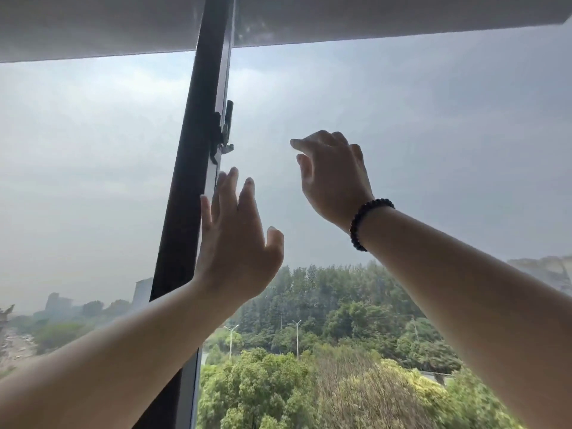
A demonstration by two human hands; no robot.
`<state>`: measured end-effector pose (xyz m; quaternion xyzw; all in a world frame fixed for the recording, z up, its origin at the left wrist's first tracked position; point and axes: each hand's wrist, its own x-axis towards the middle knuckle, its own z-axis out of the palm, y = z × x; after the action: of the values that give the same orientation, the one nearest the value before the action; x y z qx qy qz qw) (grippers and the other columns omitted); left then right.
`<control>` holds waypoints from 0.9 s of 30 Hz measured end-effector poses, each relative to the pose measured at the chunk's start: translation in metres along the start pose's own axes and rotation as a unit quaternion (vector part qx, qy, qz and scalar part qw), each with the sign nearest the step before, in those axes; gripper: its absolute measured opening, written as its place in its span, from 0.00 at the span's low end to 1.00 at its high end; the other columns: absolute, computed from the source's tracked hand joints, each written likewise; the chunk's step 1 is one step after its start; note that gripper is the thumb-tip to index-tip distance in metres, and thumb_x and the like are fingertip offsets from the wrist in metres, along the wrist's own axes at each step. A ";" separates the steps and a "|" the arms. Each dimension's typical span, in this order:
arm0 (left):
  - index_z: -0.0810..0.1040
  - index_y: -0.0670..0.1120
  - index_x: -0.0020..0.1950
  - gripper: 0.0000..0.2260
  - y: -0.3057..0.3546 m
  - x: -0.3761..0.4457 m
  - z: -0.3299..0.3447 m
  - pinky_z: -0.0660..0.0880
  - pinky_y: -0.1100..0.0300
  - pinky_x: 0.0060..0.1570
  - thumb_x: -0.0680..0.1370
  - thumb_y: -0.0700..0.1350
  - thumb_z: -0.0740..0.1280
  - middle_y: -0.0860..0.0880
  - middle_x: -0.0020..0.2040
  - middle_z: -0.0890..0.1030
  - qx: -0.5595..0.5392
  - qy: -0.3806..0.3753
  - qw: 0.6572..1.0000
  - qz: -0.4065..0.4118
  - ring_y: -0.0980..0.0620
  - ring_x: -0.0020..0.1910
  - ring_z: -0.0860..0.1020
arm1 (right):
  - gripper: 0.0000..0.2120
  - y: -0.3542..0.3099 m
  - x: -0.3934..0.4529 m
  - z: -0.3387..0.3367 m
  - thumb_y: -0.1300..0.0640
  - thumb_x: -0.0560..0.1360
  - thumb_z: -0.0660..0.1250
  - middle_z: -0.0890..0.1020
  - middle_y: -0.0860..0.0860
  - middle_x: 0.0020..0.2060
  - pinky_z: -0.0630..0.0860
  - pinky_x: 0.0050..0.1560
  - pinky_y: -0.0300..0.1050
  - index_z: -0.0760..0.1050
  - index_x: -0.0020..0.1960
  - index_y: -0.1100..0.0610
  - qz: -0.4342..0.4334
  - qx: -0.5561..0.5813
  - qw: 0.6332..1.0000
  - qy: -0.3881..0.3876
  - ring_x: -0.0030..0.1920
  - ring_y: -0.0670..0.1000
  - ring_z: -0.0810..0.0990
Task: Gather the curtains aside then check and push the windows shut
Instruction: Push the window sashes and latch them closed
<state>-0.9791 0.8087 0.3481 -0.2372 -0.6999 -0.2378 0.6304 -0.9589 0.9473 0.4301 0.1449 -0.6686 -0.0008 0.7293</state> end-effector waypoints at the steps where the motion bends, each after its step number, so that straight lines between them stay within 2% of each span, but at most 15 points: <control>1: 0.51 0.45 0.77 0.32 0.007 -0.003 0.000 0.39 0.50 0.76 0.77 0.47 0.62 0.49 0.79 0.43 -0.016 -0.002 1.000 0.001 0.53 0.77 0.40 | 0.15 0.007 -0.010 -0.008 0.59 0.80 0.58 0.78 0.50 0.57 0.64 0.58 0.48 0.75 0.64 0.53 0.002 0.002 1.000 0.010 0.60 0.53 0.72; 4: 0.50 0.47 0.78 0.32 0.036 -0.021 0.010 0.40 0.55 0.75 0.78 0.48 0.62 0.50 0.79 0.45 -0.067 -0.044 0.997 0.009 0.54 0.77 0.42 | 0.14 0.040 -0.054 -0.034 0.59 0.78 0.61 0.79 0.52 0.57 0.67 0.57 0.50 0.77 0.62 0.55 0.008 -0.020 0.999 0.024 0.59 0.55 0.75; 7: 0.47 0.51 0.78 0.34 0.065 -0.054 0.025 0.40 0.55 0.75 0.78 0.52 0.62 0.53 0.79 0.43 -0.103 -0.096 0.990 0.018 0.55 0.77 0.42 | 0.16 0.071 -0.100 -0.057 0.56 0.77 0.60 0.76 0.54 0.62 0.68 0.59 0.50 0.76 0.63 0.57 0.022 -0.065 0.998 0.003 0.62 0.55 0.73; 10: 0.46 0.52 0.77 0.34 0.098 -0.084 0.048 0.33 0.47 0.73 0.77 0.53 0.61 0.53 0.78 0.40 -0.097 -0.118 0.987 0.050 0.55 0.76 0.38 | 0.19 0.097 -0.141 -0.084 0.53 0.77 0.58 0.71 0.54 0.67 0.65 0.64 0.49 0.72 0.66 0.57 0.050 -0.098 0.993 -0.033 0.66 0.53 0.69; 12: 0.50 0.50 0.76 0.32 0.123 -0.099 0.064 0.32 0.43 0.72 0.75 0.55 0.58 0.51 0.79 0.41 -0.098 -0.117 0.985 0.077 0.53 0.77 0.37 | 0.20 0.114 -0.163 -0.105 0.52 0.78 0.57 0.69 0.55 0.69 0.62 0.66 0.46 0.71 0.67 0.57 0.061 -0.112 0.991 -0.044 0.68 0.53 0.67; 14: 0.56 0.48 0.75 0.31 0.147 -0.110 0.072 0.35 0.39 0.71 0.73 0.57 0.53 0.47 0.79 0.48 -0.095 -0.122 0.982 0.108 0.49 0.78 0.41 | 0.21 0.125 -0.180 -0.129 0.50 0.79 0.57 0.67 0.55 0.70 0.59 0.67 0.44 0.70 0.68 0.57 0.066 -0.125 0.988 -0.056 0.70 0.53 0.65; 16: 0.61 0.46 0.73 0.31 0.175 -0.118 0.081 0.39 0.36 0.70 0.72 0.57 0.52 0.43 0.78 0.52 -0.096 -0.126 0.979 0.132 0.46 0.78 0.46 | 0.22 0.142 -0.196 -0.155 0.49 0.79 0.56 0.66 0.55 0.71 0.57 0.68 0.43 0.69 0.69 0.57 0.066 -0.138 0.985 -0.074 0.70 0.53 0.65; 22: 0.63 0.46 0.72 0.30 0.267 -0.139 0.114 0.48 0.30 0.69 0.71 0.57 0.54 0.41 0.77 0.57 -0.108 -0.135 0.971 0.165 0.44 0.78 0.49 | 0.23 0.212 -0.239 -0.224 0.48 0.79 0.54 0.66 0.55 0.71 0.57 0.69 0.42 0.69 0.70 0.58 0.084 -0.161 0.977 -0.111 0.71 0.52 0.64; 27: 0.66 0.44 0.71 0.30 0.346 -0.152 0.146 0.49 0.28 0.68 0.71 0.55 0.57 0.40 0.76 0.61 -0.120 -0.143 0.962 0.197 0.43 0.78 0.52 | 0.23 0.277 -0.276 -0.268 0.48 0.79 0.54 0.66 0.54 0.71 0.61 0.70 0.47 0.68 0.70 0.58 0.110 -0.168 0.972 -0.121 0.72 0.51 0.64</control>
<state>-0.8587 1.1638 0.1949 -0.4758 -0.6883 -0.1547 0.5253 -0.7800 1.3231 0.2028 -0.0550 -0.7543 -0.0506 0.6523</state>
